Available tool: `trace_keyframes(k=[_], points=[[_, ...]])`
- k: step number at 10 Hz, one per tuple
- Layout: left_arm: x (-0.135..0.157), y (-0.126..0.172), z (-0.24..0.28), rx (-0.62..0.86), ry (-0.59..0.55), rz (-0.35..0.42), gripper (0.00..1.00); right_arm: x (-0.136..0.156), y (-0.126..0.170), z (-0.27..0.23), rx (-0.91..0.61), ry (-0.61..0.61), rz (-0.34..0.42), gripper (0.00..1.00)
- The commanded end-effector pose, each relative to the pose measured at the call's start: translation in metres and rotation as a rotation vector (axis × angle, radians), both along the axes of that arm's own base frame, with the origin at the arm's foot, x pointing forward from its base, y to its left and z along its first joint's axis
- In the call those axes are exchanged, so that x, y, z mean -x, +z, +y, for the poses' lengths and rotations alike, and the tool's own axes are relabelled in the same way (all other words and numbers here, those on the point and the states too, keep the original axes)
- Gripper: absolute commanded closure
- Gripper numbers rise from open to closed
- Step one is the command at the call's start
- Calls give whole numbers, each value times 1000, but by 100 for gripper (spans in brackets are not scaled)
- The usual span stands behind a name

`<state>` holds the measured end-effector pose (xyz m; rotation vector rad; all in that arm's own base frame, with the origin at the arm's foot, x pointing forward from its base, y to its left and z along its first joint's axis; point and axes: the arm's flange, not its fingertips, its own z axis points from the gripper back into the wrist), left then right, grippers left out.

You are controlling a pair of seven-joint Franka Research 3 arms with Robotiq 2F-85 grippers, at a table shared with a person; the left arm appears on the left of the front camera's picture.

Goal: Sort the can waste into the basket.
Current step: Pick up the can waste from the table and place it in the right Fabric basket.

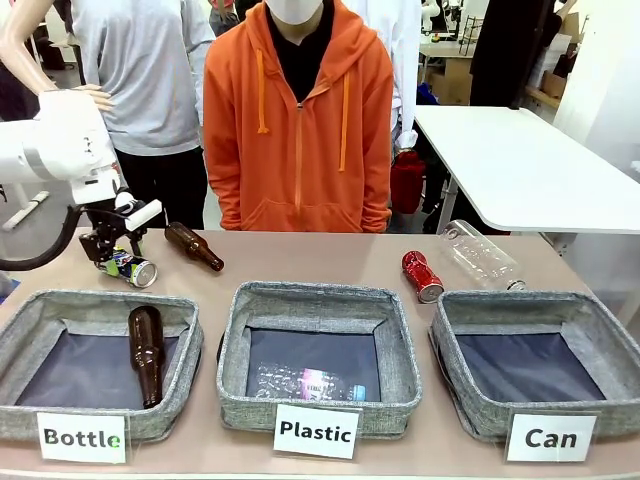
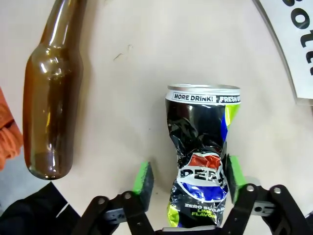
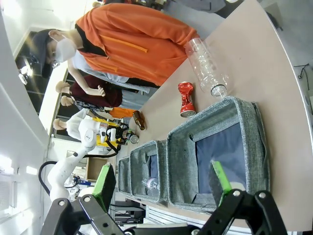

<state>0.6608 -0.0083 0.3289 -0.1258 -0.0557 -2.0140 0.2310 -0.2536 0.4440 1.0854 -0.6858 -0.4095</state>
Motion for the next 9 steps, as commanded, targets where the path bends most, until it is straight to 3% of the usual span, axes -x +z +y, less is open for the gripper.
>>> trace_keyframes(k=[1, 2, 3, 4, 6, 7, 8, 9], points=[[-2, 3, -1, -28, 11, 14, 100, -2, 0, -1, -1, -2, -40, 0], [0, 4, -2, -28, 17, 8, 100, -2, 0, -1, -1, -2, -40, 0], [1, 4, -2, -27, 18, 5, 86, -2, 0, -1, -1, -2, -40, 0], [1, 4, -2, -31, 20, 5, 96, -2, 0, -1, -1, -2, -40, 0], [8, 9, -3, -29, 31, 16, 100, -2, 0, -1, -1, -2, -40, 0], [21, 22, 0, 7, 86, 31, 100, -2, 0, -1, -1, -2, -40, 0], [49, 48, 5, 93, 118, 106, 100, -2, 0, -1, -1, -2, -40, 0], [93, 83, 12, 160, 180, 132, 100, -2, 0, -1, -1, -2, -40, 0]])
